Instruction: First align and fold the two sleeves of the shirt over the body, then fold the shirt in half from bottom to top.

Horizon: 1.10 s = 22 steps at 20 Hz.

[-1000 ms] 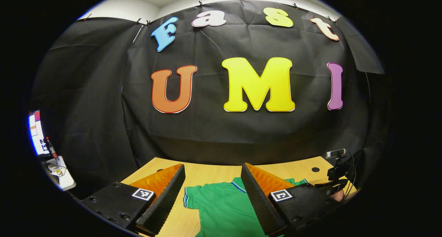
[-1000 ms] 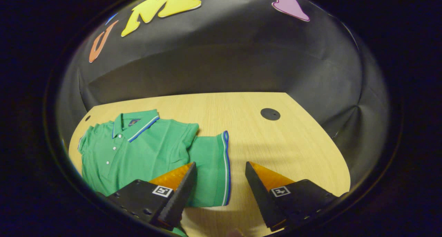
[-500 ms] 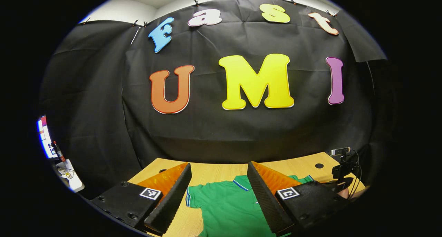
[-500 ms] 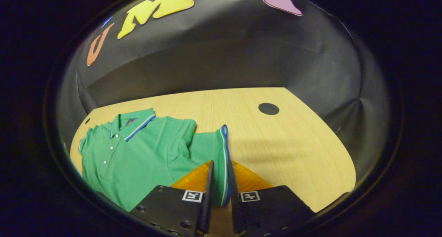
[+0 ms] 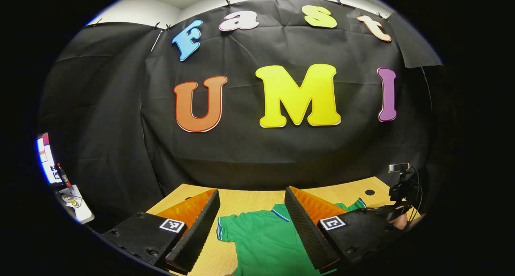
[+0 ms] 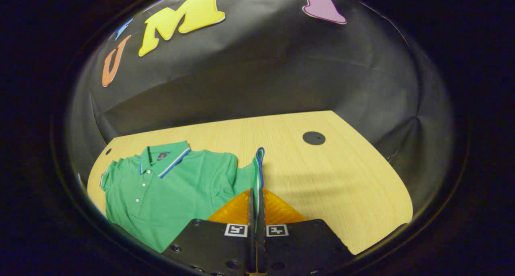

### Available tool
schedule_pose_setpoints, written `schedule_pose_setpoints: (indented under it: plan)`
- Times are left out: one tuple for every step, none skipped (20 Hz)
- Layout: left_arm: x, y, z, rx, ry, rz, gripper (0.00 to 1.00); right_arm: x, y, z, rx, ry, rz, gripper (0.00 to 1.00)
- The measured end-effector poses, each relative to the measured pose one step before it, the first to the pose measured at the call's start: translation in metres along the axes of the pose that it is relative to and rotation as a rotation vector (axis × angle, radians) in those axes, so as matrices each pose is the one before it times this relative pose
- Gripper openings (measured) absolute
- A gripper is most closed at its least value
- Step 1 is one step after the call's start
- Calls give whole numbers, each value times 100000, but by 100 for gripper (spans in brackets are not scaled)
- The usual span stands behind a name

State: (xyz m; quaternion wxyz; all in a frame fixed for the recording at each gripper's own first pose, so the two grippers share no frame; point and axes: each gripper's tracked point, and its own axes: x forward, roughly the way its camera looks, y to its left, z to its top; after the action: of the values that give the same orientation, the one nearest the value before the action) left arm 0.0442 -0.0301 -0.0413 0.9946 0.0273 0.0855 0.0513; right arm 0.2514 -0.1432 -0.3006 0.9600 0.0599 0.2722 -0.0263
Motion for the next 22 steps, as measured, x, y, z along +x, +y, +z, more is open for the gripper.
schedule_pose_setpoints:
  plan:
    - [-130, 347, 25, -663, -342, 440, 100, -451, 648, 646, -1357, -682, 216, 2]
    - [-155, 394, -36, -683, -291, 510, 100, -459, 790, 571, -1026, -401, -427, 0]
    - [-178, 392, -11, -767, -357, 648, 100, -314, 589, 260, -1051, 1185, -1266, 0]
    - [-252, 565, 52, -1040, -657, 985, 100, -581, 1111, 425, -233, -57, 408, 2]
    - [-203, 493, 40, -886, -306, 1048, 100, -207, 1190, 416, -924, 5, 87, 2]
    - [-179, 658, -221, -890, -82, 1088, 100, -283, 1271, 107, -696, -63, 574, 2]
    - [-249, 645, -10, -547, -126, 953, 100, -117, 1498, 363, -149, -115, 923, 2]
    - [-333, 792, 57, -148, -353, 1173, 100, -64, 1574, 149, -267, -99, 1389, 2]
    - [-295, 688, 127, 102, -399, 1104, 100, 41, 1390, 88, -646, 490, 396, 2]
    - [-154, 723, -2, 85, -375, 1025, 100, 32, 1370, -73, -11, 133, 758, 2]
    - [-113, 749, 39, -11, 35, 989, 100, 126, 1472, 25, 386, 549, 524, 2]
    - [-130, 770, -54, -249, 123, 919, 100, 146, 1359, -208, 626, 591, 770, 0]
    - [-109, 562, -16, -420, 116, 779, 100, 114, 1363, -152, 450, 737, 640, 0]
    - [-169, 601, -111, -408, 199, 775, 100, 181, 1103, -310, -52, 584, 385, 2]
    - [-137, 502, -5, -227, 219, 604, 100, 121, 1158, -200, 233, 620, 698, 2]
    - [-87, 645, -81, -64, -19, 492, 100, -330, 1001, -106, 796, 741, 912, 2]
    - [-41, 495, 132, 37, -341, 353, 100, 128, 1229, -68, 1315, -632, 2221, 6]
    - [21, 402, 132, 37, -343, 253, 100, 61, 757, 81, 849, -344, 1038, 9]
    - [23, 318, 174, -101, -297, 17, 100, -312, 729, 123, 646, -718, 1808, 12]
    - [-10, 287, -119, -387, -330, -200, 100, -564, 245, 41, -413, -1127, -164, 26]
    - [30, 155, -31, -922, -355, -693, 100, -667, -12, 276, -616, -1548, -798, 39]
    - [165, 9, -61, -1248, -224, -1053, 100, -743, -193, 123, -685, -1638, -1089, 53]
